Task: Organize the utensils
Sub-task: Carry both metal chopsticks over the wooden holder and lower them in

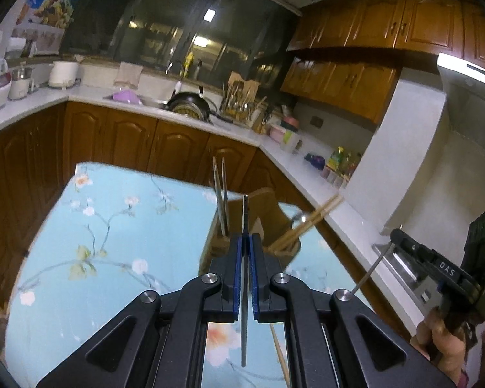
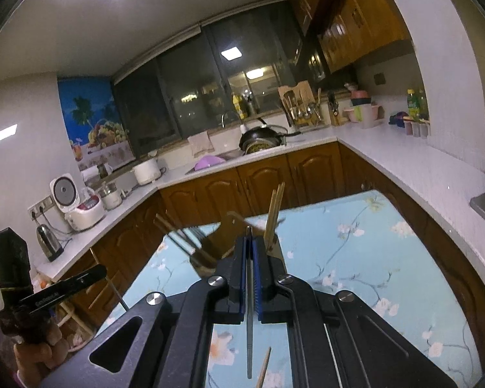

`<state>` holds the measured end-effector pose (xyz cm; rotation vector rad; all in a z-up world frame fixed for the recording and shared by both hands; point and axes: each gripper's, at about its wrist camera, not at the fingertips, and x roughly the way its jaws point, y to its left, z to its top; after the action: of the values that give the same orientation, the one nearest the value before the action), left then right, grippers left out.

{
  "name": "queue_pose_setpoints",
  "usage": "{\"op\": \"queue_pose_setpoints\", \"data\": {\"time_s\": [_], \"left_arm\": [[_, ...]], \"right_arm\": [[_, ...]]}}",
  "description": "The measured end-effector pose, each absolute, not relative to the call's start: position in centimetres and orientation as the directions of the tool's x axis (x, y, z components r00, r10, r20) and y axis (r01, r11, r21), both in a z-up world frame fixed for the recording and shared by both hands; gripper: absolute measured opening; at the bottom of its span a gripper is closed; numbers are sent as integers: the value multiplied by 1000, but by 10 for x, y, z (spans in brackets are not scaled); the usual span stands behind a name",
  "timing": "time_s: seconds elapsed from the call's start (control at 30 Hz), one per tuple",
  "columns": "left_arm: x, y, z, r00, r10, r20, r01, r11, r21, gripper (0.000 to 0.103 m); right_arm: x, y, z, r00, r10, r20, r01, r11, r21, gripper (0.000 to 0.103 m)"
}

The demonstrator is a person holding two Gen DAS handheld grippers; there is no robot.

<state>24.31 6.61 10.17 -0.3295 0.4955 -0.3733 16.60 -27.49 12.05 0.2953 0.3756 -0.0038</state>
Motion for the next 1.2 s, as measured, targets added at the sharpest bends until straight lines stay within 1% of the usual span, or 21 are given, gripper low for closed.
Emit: {"op": "queue_pose_setpoints", "data": {"time_s": [0.4,0.6,0.77,0.97,1.2], "left_arm": [[293,46,126,894,-371,-253,277,899,-339,3],[318,28,118,919,-338,-200,269,913,-307,3],[336,8,96,934,-302,-192,243,929,-280,3],[356,-14,69,940,-276,-203,217,939,-268,3],[362,-25,42,926,-280,-254,207,937,-280,3]], "right_arm": [[207,-285,160,974,10,-226,56,958,282,4],[226,-287,174,985,-9,-172,58,959,278,4],[242,-286,170,986,-20,-163,65,959,276,4],[259,-284,151,983,-29,-179,77,961,267,4],[264,-281,119,969,-40,-242,103,961,255,4]]}}
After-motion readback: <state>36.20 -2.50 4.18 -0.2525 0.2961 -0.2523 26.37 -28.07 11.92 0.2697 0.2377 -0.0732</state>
